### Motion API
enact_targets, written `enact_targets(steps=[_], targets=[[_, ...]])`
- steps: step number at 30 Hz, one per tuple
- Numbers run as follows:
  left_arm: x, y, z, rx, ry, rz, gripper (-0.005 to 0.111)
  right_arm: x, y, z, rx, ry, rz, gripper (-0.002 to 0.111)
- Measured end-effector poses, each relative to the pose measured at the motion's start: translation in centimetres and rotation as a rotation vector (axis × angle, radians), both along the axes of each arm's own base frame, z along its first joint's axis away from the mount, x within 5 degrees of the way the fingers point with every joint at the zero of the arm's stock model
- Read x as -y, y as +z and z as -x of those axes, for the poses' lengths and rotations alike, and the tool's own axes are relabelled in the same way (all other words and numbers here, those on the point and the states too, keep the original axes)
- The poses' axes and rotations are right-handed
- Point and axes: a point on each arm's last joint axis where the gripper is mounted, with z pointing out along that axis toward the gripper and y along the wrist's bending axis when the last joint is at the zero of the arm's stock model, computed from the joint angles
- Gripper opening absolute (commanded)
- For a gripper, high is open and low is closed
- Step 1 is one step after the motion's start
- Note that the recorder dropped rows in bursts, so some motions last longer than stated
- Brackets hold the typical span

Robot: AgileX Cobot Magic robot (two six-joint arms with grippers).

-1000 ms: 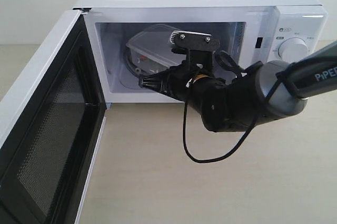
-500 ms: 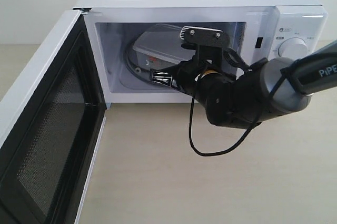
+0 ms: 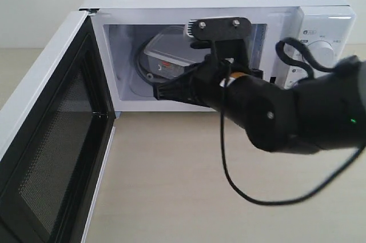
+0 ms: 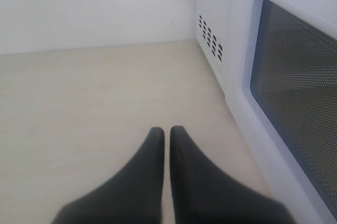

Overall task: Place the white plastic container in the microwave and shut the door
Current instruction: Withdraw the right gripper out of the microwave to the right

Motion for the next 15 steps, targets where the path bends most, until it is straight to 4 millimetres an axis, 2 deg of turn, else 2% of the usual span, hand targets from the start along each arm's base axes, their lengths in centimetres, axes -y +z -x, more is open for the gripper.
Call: enact_targets(steps=[8,15], targets=[[0.0,0.0,0.0,0.0,0.0,0.0,0.004,6.8,-0.4,6.5,-0.029,-0.074,-0.005,0.0],[0.0,0.0,0.0,0.0,0.0,0.0,0.004,13.1,0.0,11.4,-0.019,-0.227,-0.136,0.0]])
